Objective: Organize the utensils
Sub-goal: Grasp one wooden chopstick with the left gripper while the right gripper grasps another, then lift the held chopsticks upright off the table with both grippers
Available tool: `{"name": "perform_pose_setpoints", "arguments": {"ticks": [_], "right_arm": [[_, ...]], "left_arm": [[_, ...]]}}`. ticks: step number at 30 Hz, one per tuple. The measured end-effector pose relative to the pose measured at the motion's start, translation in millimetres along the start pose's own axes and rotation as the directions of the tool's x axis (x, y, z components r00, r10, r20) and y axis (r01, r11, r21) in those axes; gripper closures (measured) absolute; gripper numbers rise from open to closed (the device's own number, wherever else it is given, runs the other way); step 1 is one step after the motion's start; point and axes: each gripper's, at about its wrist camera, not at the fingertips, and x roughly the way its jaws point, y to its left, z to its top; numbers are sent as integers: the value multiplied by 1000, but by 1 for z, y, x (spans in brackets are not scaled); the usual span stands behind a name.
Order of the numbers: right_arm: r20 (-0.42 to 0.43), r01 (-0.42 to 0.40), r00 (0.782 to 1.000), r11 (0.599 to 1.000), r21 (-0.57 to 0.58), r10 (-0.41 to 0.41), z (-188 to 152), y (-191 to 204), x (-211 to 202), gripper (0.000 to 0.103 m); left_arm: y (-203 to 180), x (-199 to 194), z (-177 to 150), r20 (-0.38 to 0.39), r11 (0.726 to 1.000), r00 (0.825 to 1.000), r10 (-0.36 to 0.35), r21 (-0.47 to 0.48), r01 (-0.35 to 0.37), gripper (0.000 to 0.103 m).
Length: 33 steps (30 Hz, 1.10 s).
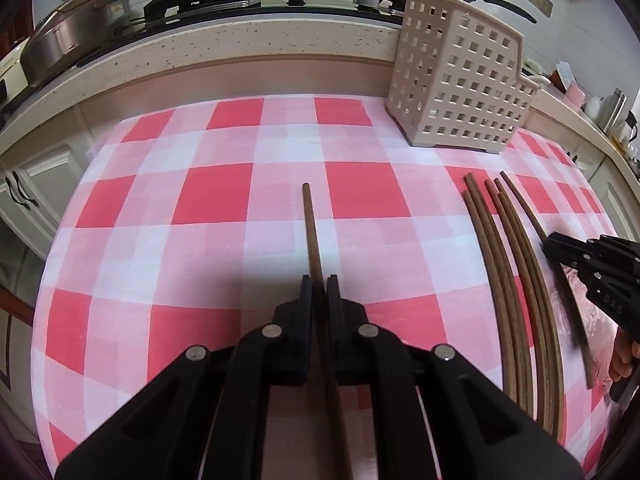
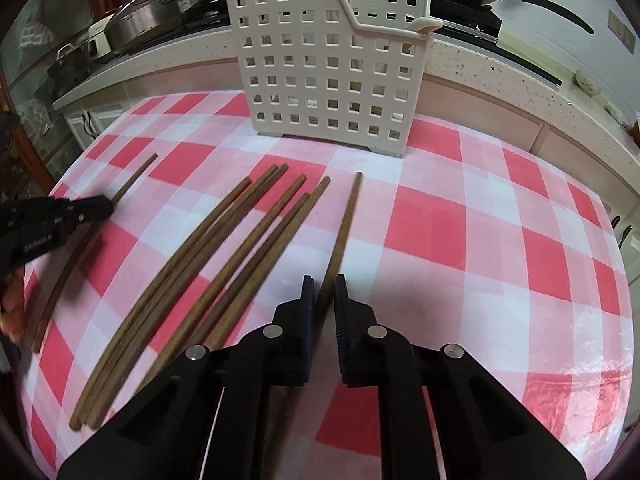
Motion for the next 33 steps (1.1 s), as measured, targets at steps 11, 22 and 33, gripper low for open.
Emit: {"name": "perform_pose_setpoints", "arguments": {"ticks": [11,22,33], "right_arm": [[-11,22,1000,1000,8,-22,1,-3,1,91],[10,2,1000,1000,23,-2,2,-7,1,95],[114,-23,993,999,26,20,8,-6,-56,96]], "left_arm": [[-12,3,1,5,998,999,46,39,-46,92],[-10,-6,3,27,1000,1000,13,16,-14,96],[-15,-52,10,135,1000,991,-5,-4,5,97]]}}
